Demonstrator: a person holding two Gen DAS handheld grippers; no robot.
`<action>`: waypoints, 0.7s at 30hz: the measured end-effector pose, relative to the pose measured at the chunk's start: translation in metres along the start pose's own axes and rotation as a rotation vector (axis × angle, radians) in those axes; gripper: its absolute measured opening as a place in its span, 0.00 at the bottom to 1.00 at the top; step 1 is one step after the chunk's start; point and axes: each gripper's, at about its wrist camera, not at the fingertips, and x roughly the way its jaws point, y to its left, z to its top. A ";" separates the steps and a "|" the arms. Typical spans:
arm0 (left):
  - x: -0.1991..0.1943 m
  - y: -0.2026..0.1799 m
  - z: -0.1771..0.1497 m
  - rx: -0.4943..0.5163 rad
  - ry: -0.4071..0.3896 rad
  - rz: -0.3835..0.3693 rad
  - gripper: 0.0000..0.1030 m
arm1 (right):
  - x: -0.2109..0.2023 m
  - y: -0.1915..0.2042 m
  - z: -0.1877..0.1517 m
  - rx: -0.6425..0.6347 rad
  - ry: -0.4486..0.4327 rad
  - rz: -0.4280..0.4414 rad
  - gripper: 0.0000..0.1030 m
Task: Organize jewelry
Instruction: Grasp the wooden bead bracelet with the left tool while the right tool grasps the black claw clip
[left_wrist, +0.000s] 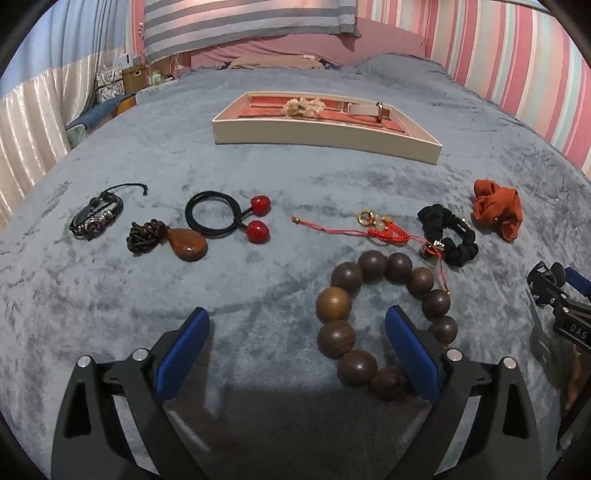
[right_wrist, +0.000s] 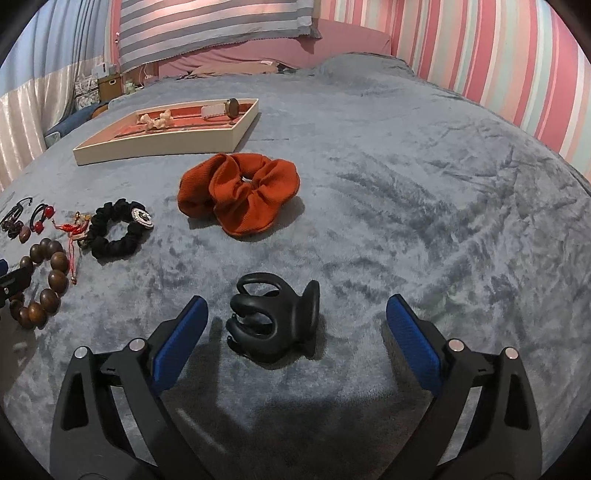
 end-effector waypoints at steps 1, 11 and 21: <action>0.002 0.000 0.001 0.001 0.005 -0.003 0.91 | 0.000 -0.001 0.000 0.004 0.002 0.001 0.92; 0.008 0.001 0.003 -0.010 0.022 -0.064 0.79 | 0.011 -0.005 0.001 0.023 0.045 0.013 0.72; 0.008 0.000 0.005 0.004 0.015 -0.052 0.49 | 0.015 0.000 0.003 0.029 0.067 0.027 0.57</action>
